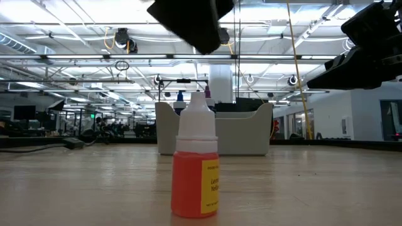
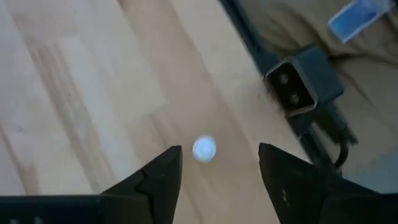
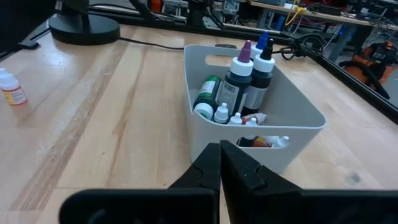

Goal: Pick & Place food coloring
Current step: Put the small orange food coloring bottle into the gray bin

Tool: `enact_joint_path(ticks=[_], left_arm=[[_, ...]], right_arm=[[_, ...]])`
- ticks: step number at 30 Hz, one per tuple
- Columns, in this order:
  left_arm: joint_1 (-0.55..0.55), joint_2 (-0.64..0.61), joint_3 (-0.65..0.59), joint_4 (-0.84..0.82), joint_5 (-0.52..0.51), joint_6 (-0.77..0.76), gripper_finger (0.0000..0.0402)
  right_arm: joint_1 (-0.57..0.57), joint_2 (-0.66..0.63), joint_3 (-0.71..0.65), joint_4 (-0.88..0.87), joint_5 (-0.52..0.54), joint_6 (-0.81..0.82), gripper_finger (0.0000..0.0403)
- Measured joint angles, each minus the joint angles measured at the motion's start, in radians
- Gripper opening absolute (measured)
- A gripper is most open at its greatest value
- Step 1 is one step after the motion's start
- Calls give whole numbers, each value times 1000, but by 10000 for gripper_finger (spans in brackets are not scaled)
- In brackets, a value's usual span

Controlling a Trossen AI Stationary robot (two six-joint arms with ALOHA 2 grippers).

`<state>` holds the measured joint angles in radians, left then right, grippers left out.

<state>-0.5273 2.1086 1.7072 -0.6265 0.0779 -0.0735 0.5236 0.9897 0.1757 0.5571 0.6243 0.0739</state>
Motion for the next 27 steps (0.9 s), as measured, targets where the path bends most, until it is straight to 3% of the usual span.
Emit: enact_joint_path(ticks=[14,27], left_arm=[[-8,0,-161,245,-10,-67,218],[-5,61,-165,284,-51,-70,218]], right_arm=[[0,0,0,0,2,11,0],[0,0,0,-5,3,13,0]])
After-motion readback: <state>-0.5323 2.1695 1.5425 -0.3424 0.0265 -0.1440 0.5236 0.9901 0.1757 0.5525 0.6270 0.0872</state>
